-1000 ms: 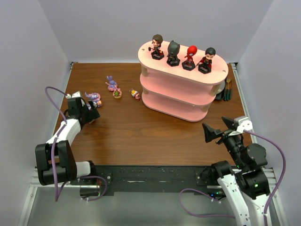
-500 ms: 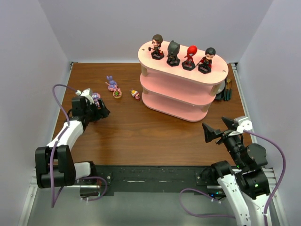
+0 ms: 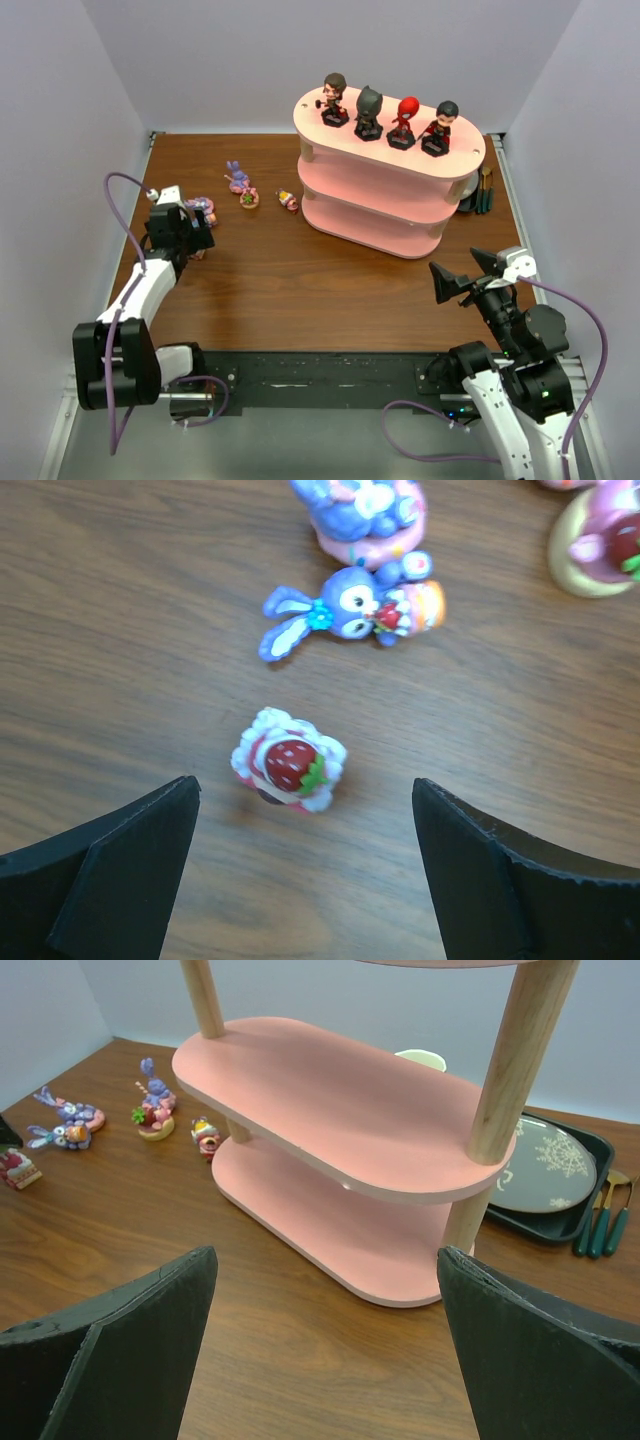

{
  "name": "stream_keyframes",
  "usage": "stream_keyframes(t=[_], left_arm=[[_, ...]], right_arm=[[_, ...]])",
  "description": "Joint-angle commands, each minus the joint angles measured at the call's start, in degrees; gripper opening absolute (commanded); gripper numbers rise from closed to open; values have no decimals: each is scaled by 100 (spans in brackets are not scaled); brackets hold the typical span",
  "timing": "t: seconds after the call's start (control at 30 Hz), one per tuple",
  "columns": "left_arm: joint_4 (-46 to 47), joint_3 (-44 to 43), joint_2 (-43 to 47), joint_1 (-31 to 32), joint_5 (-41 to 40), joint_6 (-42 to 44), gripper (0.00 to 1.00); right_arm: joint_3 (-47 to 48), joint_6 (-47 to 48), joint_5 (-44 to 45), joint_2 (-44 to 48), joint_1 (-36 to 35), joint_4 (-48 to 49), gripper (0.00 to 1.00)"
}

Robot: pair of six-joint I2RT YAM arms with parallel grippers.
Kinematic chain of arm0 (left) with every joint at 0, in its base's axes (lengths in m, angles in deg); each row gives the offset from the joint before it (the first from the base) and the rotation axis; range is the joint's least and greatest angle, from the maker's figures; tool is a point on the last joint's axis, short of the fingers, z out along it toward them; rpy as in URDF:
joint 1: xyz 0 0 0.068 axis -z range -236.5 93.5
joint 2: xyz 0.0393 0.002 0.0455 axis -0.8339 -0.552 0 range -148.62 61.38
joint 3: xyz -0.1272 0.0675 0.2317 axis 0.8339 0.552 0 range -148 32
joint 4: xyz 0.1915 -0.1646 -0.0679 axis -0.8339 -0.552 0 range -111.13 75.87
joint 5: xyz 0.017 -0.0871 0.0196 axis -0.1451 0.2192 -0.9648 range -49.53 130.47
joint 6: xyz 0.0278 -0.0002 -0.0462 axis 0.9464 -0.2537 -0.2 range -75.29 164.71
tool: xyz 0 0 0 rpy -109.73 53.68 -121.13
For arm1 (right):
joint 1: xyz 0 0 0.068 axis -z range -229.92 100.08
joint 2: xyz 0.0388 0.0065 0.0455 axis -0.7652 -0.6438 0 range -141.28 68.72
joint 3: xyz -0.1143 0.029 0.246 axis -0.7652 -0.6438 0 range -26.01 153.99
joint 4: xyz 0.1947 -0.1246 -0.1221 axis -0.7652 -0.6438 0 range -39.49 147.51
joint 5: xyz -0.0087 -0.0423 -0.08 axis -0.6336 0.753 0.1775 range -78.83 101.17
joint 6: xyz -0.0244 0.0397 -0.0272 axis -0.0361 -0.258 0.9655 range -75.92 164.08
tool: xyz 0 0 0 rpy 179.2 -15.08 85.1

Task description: Place and organize the plastic toys onto the shelf

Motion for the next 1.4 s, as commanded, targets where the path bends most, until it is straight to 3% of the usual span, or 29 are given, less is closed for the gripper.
stream_keyframes(t=[0.0, 0.13, 0.2, 0.27, 0.4, 0.57, 0.7, 0.77, 0.9, 1.0, 1.2, 1.37], left_arm=[[485, -244, -445, -204, 56, 359, 92], [915, -183, -622, -248, 232, 517, 89], [968, -165, -735, -265, 329, 543, 81], [951, -191, -806, -274, 443, 543, 79], [933, -192, -921, -274, 575, 543, 54], [749, -218, -1017, -274, 689, 438, 49], [722, -218, -956, -231, 839, 350, 35], [512, -201, -904, -125, 804, 315, 32], [371, -236, -754, 305, 471, 332, 12], [213, -271, -605, 858, 224, 315, 2], [327, -104, -420, 1289, 513, -54, 3], [520, 177, -560, 2370, 146, -1107, 3]], right_arm=[[-29, 12, -19, -48, -64, 170, 95], [-29, 21, -37, -48, -90, 153, 95], [-29, 21, -37, -31, -90, 161, 95], [-29, 21, -37, -31, -108, 161, 95], [-29, 30, -37, -13, -116, 170, 95], [-38, 30, -37, -5, -125, 170, 95], [-46, 30, -19, 13, -125, 170, 95], [-46, 39, -19, 13, -125, 188, 95], [-46, 39, -10, 4, -125, 188, 95], [-55, 30, -10, 4, -125, 188, 95], [-55, 39, -19, -13, -117, 205, 95], [-64, 39, -10, -31, -125, 188, 94]])
